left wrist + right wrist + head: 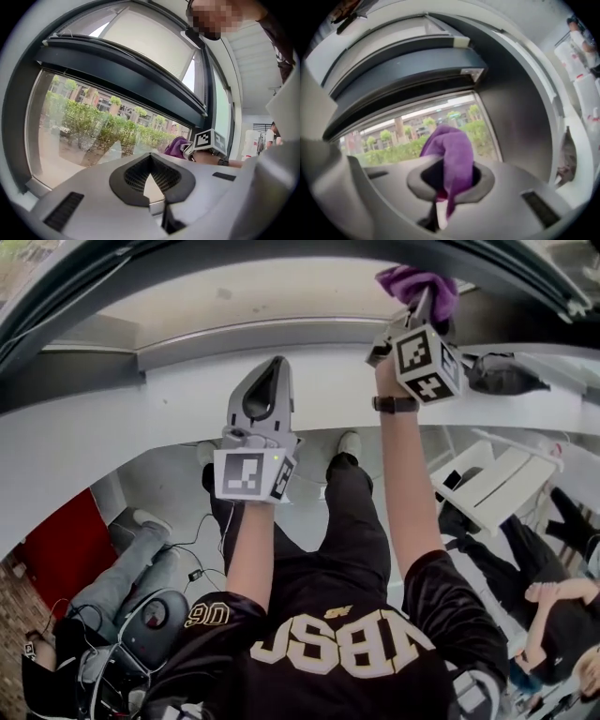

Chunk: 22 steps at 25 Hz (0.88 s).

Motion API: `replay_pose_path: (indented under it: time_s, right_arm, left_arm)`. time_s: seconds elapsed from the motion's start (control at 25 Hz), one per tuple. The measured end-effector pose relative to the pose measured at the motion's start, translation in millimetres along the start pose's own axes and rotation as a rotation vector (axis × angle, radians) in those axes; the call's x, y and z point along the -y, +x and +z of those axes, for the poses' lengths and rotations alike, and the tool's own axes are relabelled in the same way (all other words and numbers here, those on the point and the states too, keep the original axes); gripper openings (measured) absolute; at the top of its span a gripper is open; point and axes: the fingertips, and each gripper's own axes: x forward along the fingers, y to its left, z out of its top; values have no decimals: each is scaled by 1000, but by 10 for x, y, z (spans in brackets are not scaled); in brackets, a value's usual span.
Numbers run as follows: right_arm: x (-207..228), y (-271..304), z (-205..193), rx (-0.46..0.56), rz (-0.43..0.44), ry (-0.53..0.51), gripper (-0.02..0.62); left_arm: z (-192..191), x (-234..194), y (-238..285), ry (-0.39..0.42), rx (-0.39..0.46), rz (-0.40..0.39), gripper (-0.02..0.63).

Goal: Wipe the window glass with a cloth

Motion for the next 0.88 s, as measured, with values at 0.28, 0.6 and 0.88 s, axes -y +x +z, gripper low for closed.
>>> replay_pose_path:
  time_s: [0.28, 0.6, 0.88]
  right_arm:
    - [-2245, -801, -923, -149, 418, -145, 37]
    - [-4754, -1425, -1860, -248, 879, -231, 37]
    - [-6177, -1543, -2284, -211, 1108, -332, 37]
  left_arm:
    - [338, -1491, -915, 9, -6, 203, 18]
    - [631, -2685, -2012, 149, -76, 346, 18]
    - [875, -3007, -2386, 167, -44, 404, 18]
